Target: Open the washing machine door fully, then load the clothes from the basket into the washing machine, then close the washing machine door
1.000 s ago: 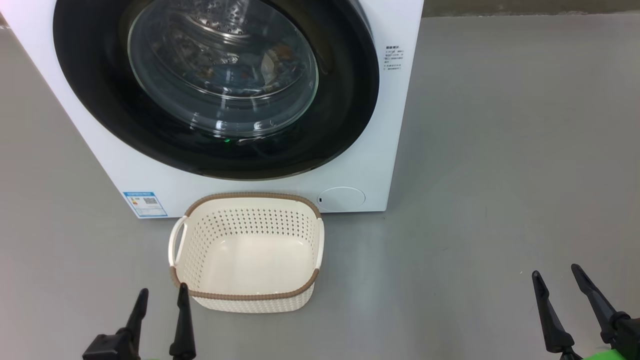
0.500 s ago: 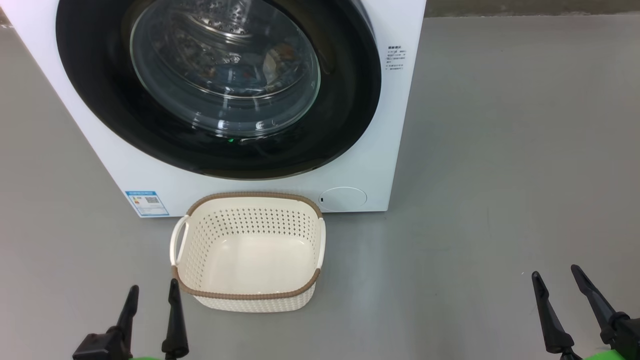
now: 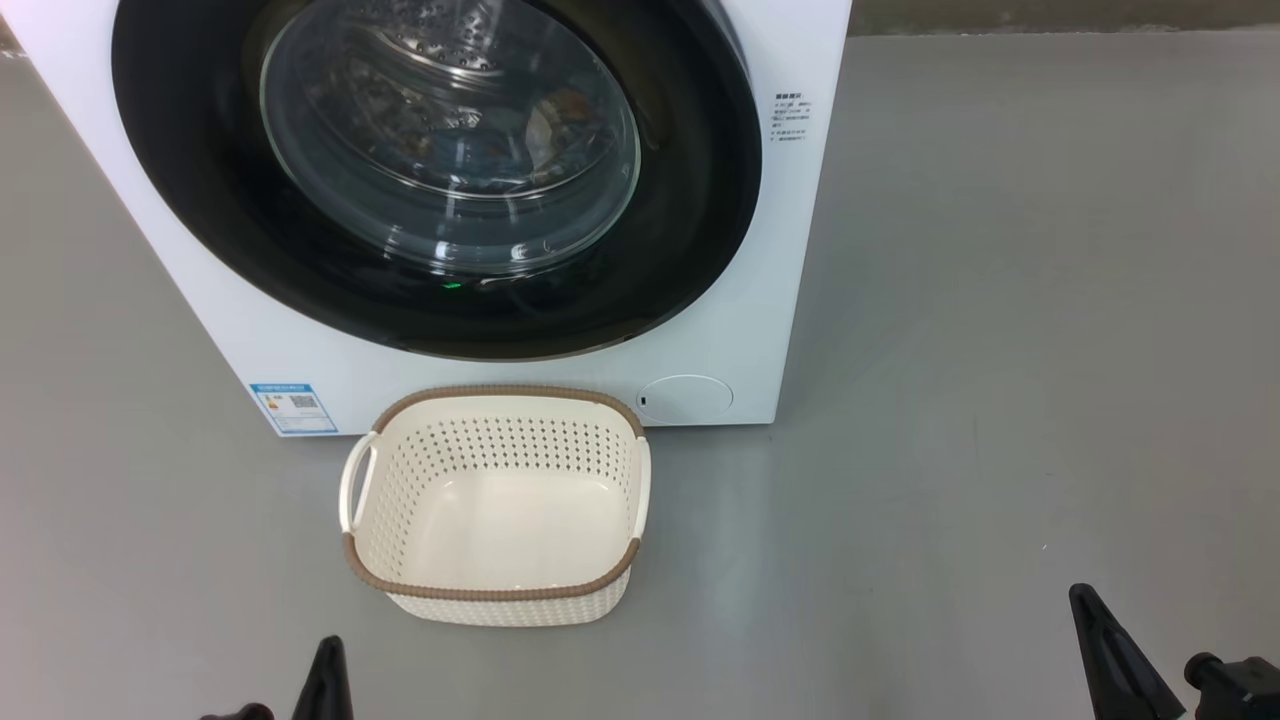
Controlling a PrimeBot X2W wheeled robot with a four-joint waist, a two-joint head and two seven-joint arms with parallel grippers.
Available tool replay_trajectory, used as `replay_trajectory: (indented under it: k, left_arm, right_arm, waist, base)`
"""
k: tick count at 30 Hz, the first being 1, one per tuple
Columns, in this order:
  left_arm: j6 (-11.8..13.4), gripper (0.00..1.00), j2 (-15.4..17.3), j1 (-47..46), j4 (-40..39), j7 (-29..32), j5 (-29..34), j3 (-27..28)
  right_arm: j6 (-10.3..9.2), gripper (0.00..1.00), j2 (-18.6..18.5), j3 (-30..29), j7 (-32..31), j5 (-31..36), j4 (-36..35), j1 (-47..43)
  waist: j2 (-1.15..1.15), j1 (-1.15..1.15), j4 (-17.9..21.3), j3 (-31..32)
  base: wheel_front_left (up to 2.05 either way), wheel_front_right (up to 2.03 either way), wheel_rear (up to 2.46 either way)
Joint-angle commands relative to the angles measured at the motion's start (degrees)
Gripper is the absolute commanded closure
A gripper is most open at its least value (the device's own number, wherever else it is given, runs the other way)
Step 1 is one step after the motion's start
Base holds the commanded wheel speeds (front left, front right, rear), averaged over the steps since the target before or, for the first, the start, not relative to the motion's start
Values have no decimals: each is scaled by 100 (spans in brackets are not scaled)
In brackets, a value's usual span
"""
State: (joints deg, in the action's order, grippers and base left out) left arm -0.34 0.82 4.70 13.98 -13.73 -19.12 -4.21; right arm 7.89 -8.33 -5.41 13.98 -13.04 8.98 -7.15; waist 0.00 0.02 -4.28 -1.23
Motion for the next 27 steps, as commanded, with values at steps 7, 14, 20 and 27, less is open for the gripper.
replay_trajectory:
  k: [7, 14, 20, 27]
  left_arm:
    - [-65, 100, 44, -178, -110, 130, -498, 112]
    - [-106, 100, 55, -237, -101, 248, -923, 171]
    - [-140, 100, 64, -286, -94, 349, -1287, 223]
    - [-175, 100, 73, -335, -88, 450, -1651, 274]
  right_arm:
    - [-4, 100, -19, -4, -129, -570, -79, 130]
    - [-6, 100, 9, -2, -242, -1036, -40, 208]
    - [-8, 100, 34, -1, -339, -1434, -8, 273]
    - [-10, 100, 60, 0, -437, -1831, 23, 336]
  waist:
    - [0, -1, 27, 0]
    - [0, -1, 52, 6]
    - [0, -2, 73, 11]
    - [0, -2, 95, 17]
  base:
    - [0, 0, 0]
    - [0, 0, 0]
    - [0, 0, 0]
    - [0, 0, 0]
